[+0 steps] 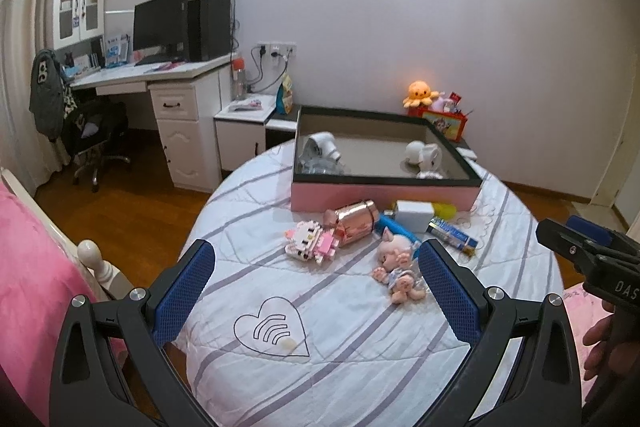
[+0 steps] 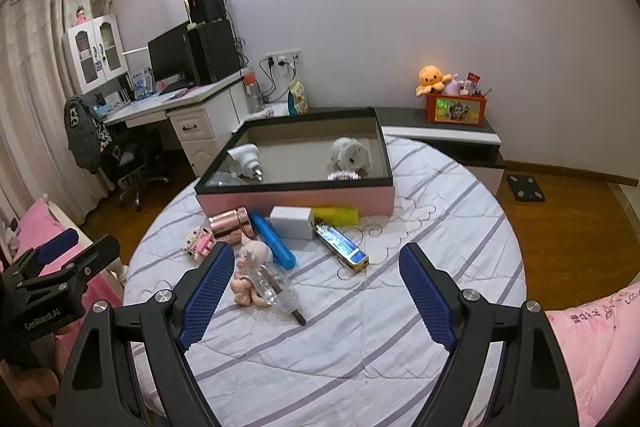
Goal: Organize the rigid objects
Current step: 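Withdraw both tools from the box back over the remaining toys, then grasp Hello Kitty figure with left tool while right tool grasps clear bottle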
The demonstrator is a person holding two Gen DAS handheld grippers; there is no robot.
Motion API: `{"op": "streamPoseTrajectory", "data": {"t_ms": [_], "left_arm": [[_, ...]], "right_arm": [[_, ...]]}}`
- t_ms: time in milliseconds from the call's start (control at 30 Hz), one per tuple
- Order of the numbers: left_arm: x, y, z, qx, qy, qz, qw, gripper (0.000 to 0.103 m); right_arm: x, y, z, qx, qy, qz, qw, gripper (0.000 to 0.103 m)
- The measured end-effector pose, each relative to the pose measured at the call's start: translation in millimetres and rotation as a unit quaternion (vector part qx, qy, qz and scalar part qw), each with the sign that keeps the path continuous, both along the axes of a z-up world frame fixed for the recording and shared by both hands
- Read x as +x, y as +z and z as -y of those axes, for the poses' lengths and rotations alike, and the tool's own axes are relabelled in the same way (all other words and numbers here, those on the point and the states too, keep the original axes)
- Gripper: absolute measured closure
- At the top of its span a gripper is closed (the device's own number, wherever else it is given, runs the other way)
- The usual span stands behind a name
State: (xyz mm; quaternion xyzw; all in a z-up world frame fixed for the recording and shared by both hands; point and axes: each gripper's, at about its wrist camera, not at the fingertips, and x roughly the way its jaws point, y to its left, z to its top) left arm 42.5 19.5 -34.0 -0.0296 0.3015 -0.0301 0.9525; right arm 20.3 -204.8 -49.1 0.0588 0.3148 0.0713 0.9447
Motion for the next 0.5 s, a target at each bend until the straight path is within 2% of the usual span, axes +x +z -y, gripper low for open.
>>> {"op": "streamPoseTrajectory", "data": {"t_ms": [500], "left_arm": [[57,-64,5,0.028,0.008,-0.083,0.9961,0.000]], "right_arm": [[50,-53,14,-0.002,0.001,-0.087,0.996,0.017]]}}
